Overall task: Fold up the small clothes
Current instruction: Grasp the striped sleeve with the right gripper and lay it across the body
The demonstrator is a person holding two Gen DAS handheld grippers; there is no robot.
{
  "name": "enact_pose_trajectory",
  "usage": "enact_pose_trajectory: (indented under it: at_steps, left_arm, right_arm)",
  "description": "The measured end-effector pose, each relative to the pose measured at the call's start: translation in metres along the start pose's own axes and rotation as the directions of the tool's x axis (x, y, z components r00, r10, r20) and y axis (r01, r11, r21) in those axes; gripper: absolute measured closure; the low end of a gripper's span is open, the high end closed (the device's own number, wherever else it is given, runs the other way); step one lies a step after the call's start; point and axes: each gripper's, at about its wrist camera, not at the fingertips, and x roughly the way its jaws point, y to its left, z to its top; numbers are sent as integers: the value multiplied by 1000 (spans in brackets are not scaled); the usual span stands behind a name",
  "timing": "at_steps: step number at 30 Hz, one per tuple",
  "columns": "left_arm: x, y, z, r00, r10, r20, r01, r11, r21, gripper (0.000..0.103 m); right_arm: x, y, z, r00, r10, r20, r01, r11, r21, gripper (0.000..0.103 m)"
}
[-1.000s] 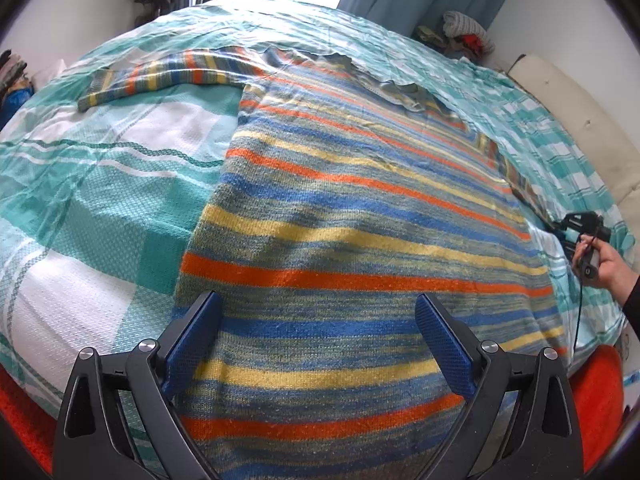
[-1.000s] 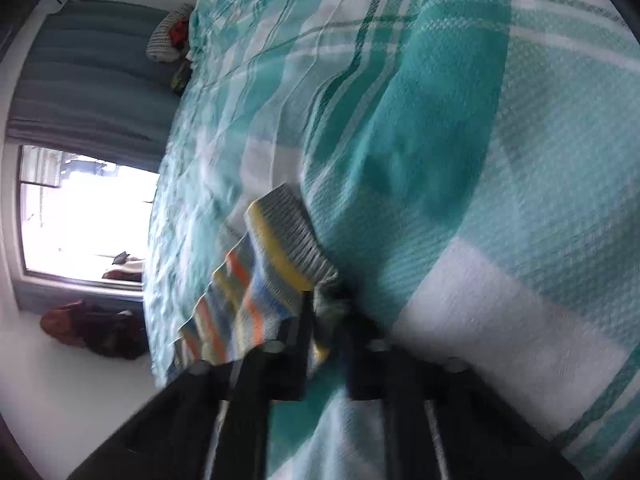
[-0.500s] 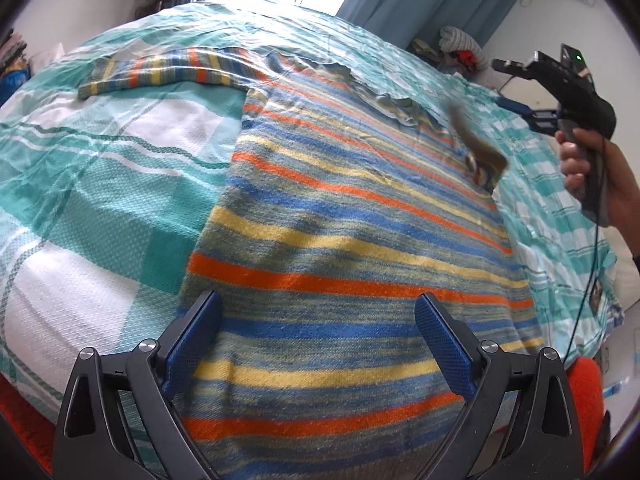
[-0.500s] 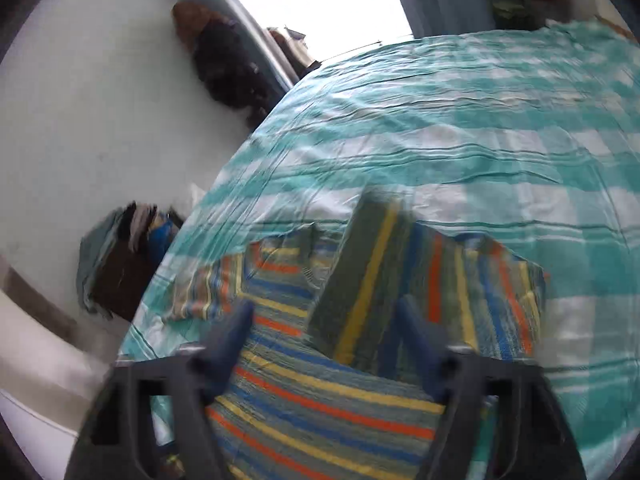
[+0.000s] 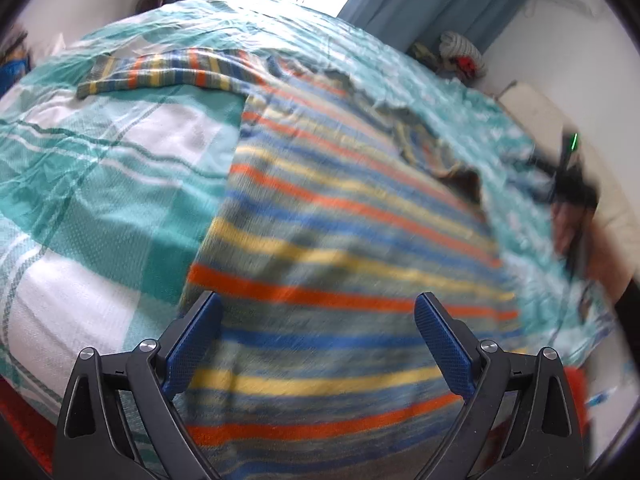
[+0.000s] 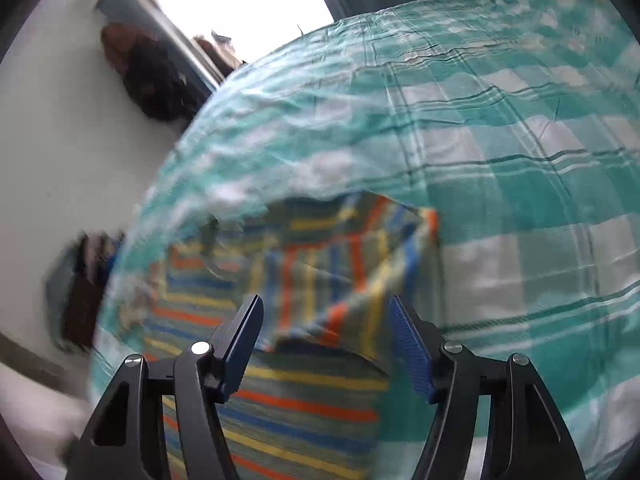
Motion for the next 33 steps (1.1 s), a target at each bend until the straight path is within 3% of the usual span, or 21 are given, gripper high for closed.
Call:
enact_pose_trajectory:
  at_steps: [3, 7, 11, 14, 18, 19, 20, 22, 25, 28, 33]
  left_arm:
    - [4, -9, 45, 991, -129, 35, 130, 991, -41, 6]
    - [59, -37, 123, 964, -262, -35, 260, 964, -48, 6]
    - [147, -69, 179, 968, -210, -135, 210, 978, -12, 18]
    - [204, -91, 188, 957, -157, -245, 168, 986, 23, 21]
    - [238, -112, 179, 953, -91, -290, 122, 988, 91, 23]
    - [244, -116, 177, 952, -89, -292, 122, 988, 98, 36]
    - [248, -119, 176, 950, -93, -297, 129, 986, 104, 63]
    - [256, -124, 171, 943, -92, -319, 139, 982, 128, 99]
    - [236, -131, 176, 965, -57, -255, 111, 973, 204, 101]
    - [213, -118, 190, 981, -48, -187, 85, 978, 192, 101]
    - [226, -110, 198, 981, 21, -194, 20, 978, 207, 101]
  right_arm:
    - [8, 0, -35, 1000, -7, -26, 5, 999, -53, 37]
    - [5, 1, -70, 1000, -3, 14, 4, 997, -73, 37]
    - [-6, 6, -91, 998, -5, 62, 11, 995, -103, 37]
    - [-11, 9, -104, 997, -21, 74, 31, 990, -138, 37]
    - [-11, 9, -118, 996, -36, 80, 49, 983, -176, 37]
    - [-11, 8, -121, 996, -38, 81, 52, 982, -181, 37]
    - [-10, 7, -123, 996, -42, 83, 57, 981, -188, 37]
    - [-10, 6, -125, 995, -48, 86, 64, 979, -195, 37]
    - [-13, 0, -116, 992, -72, 103, 90, 980, -177, 37]
    - [-10, -3, -97, 984, -131, 122, 149, 976, -159, 37]
    - [37, 12, -54, 978, -193, 75, 205, 955, -214, 37]
